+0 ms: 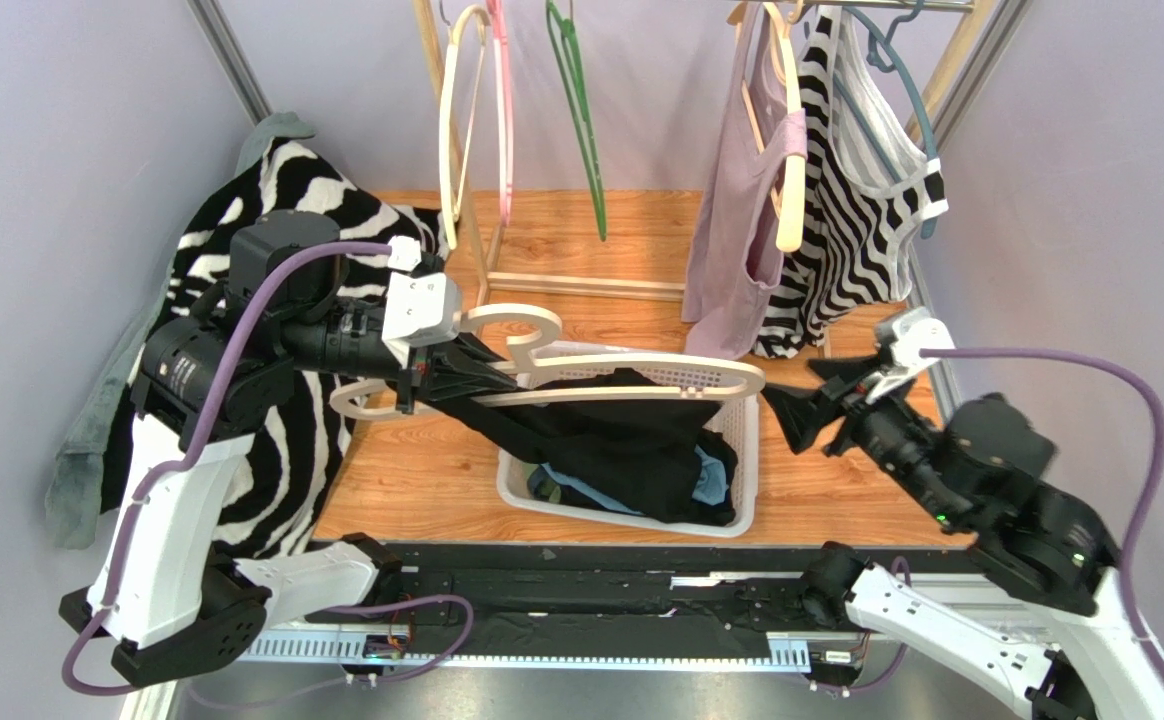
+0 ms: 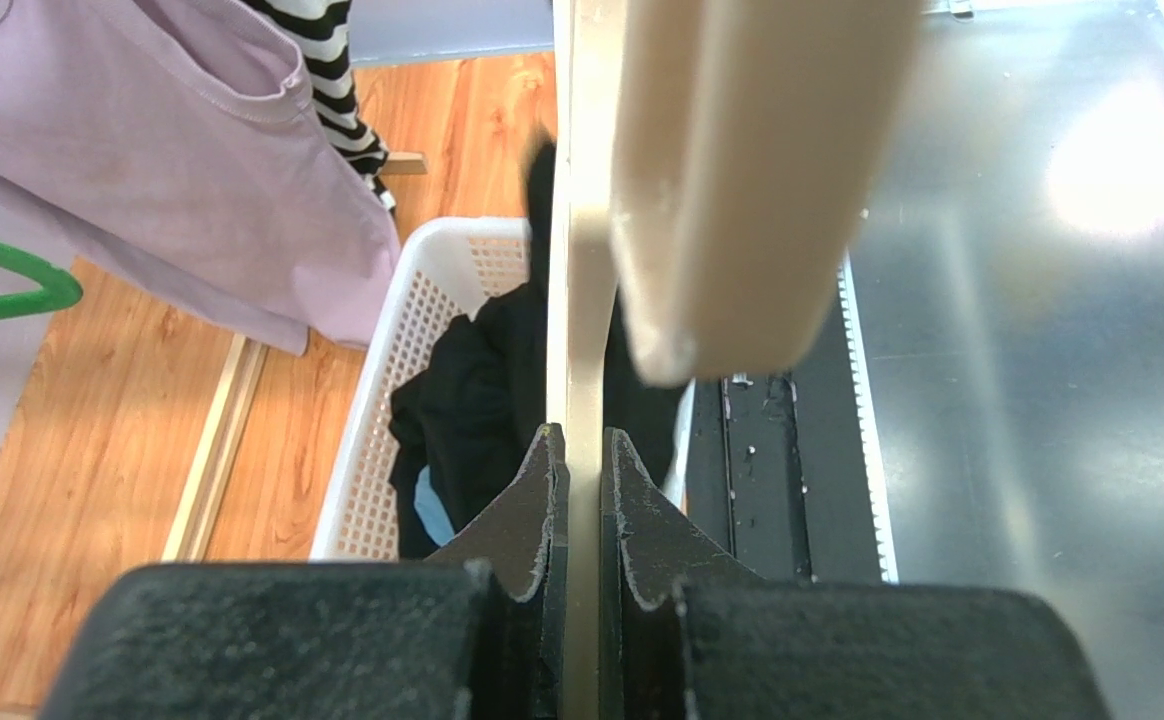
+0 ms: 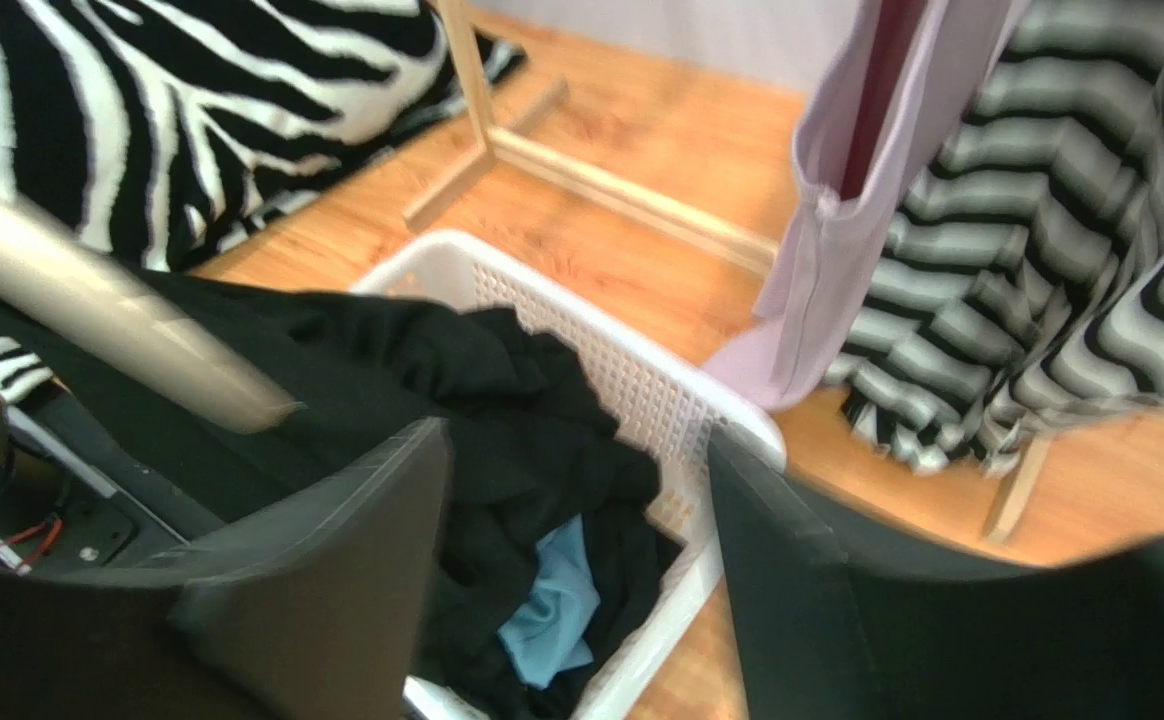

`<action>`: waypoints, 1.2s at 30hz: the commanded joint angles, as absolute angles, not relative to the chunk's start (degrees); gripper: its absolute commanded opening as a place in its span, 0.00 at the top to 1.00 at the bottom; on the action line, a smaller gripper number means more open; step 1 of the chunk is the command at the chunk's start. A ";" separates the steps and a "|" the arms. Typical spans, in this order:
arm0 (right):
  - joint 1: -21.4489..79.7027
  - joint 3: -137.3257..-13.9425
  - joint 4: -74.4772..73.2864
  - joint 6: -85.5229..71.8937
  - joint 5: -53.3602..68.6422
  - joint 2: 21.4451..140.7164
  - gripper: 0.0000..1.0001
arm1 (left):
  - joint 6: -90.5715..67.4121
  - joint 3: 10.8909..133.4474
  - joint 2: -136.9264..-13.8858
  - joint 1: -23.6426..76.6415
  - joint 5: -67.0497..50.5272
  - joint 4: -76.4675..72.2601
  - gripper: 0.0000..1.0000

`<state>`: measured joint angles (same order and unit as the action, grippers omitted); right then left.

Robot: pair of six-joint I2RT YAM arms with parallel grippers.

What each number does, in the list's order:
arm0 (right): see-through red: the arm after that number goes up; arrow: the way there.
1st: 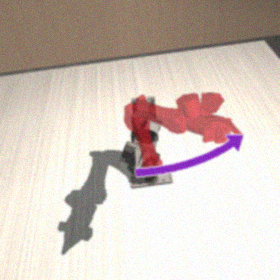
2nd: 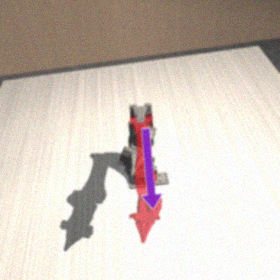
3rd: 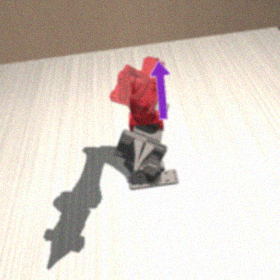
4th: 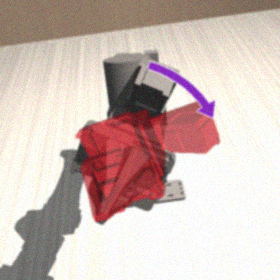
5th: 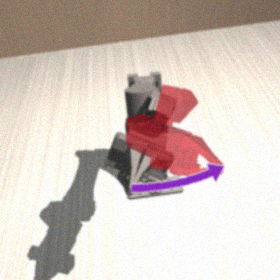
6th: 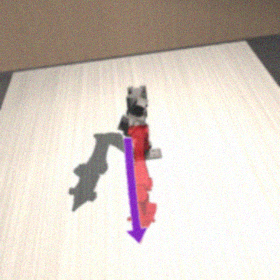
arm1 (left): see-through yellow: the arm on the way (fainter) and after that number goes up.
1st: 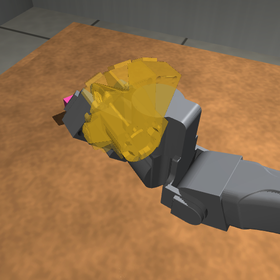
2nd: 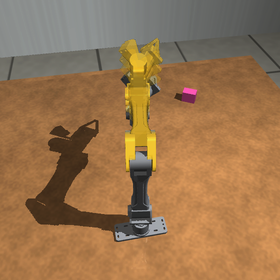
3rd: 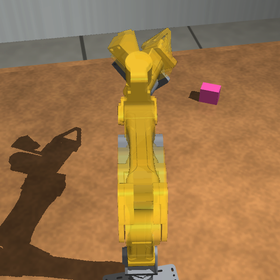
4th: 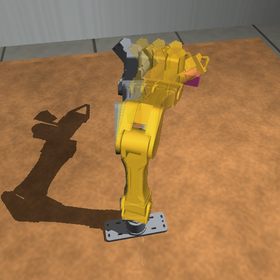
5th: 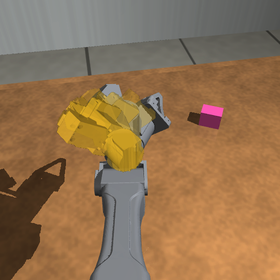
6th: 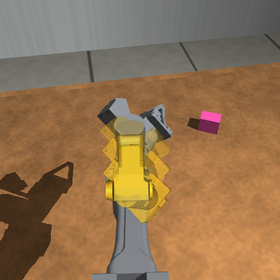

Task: Remove the tank top from the hanger
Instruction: Place the tank top in the bin.

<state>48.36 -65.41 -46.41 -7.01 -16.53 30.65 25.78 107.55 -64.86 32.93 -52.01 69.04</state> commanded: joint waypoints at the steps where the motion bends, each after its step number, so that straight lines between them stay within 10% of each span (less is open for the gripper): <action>1: 48.52 -75.38 -47.28 -0.18 -12.22 29.09 0.24 | 25.40 109.33 -67.23 32.61 -51.68 66.44 1.00; 26: 48.60 -90.53 -46.57 10.02 30.94 55.19 0.36 | 29.44 105.64 -67.59 37.26 -56.07 71.37 1.00; 36: 48.52 -87.37 -50.10 9.76 29.01 51.86 1.00 | 29.01 106.87 -68.03 37.62 -53.70 70.40 1.00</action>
